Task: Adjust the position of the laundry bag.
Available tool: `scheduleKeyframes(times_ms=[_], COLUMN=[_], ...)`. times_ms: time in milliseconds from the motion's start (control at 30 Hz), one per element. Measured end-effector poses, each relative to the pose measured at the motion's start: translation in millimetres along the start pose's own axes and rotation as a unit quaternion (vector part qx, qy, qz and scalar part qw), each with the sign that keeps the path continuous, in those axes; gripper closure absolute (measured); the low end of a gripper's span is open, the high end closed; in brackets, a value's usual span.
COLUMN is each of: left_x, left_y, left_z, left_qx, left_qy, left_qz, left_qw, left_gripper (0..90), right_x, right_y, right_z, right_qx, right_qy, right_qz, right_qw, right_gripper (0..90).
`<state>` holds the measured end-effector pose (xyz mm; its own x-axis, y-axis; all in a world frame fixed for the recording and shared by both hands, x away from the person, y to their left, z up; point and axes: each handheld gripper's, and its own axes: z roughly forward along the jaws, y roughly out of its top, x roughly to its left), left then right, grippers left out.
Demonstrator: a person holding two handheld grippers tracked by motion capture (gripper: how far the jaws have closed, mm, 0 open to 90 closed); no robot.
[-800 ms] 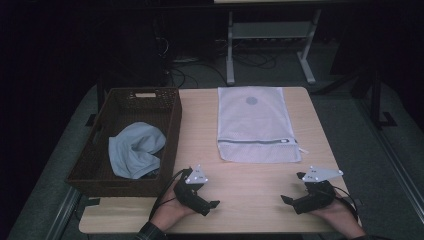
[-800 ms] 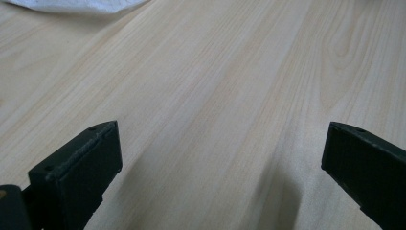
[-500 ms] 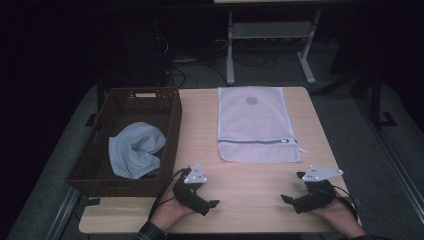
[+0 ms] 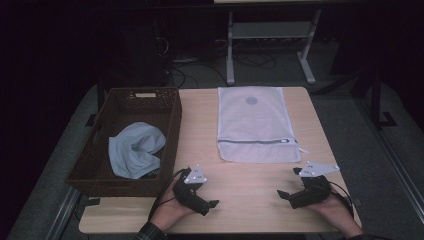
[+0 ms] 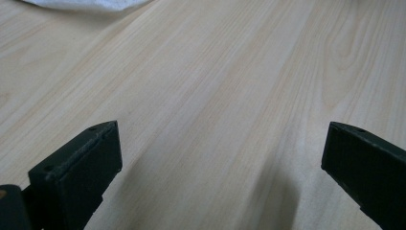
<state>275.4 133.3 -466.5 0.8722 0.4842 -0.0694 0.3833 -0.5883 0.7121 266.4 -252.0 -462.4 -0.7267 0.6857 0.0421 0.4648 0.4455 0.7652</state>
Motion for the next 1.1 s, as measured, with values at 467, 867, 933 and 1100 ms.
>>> scheduleKeyframes(times_ms=[467, 867, 933, 1100], left_x=[-1.4, -1.6, -1.6, -0.9], left_y=[0.6, 0.8, 1.0, 1.0], left_z=[-0.9, -2.6, -2.9, -4.4], left_qx=[-0.005, -0.012, -0.014, -0.012], left_qy=[-0.005, -0.005, -0.005, -0.003], left_qz=[0.001, -0.003, -0.003, 0.0], left_qw=[1.0, 0.9999, 0.9999, 0.9999], left_gripper=[0.0, 0.0, 0.0, 0.0], right_x=[-6.5, -11.6, -13.6, -16.6], right_y=[13.2, 27.0, 28.2, 34.0], right_z=[8.0, 11.3, 12.6, 13.5], right_qx=[-0.012, -0.021, -0.023, -0.023], right_qy=[-0.001, 0.003, 0.007, 0.004], right_qz=[0.006, 0.007, 0.015, 0.009], right_qw=[0.9999, 0.9998, 0.9996, 0.9997], right_gripper=[0.1, 0.1, 0.1, 0.1])
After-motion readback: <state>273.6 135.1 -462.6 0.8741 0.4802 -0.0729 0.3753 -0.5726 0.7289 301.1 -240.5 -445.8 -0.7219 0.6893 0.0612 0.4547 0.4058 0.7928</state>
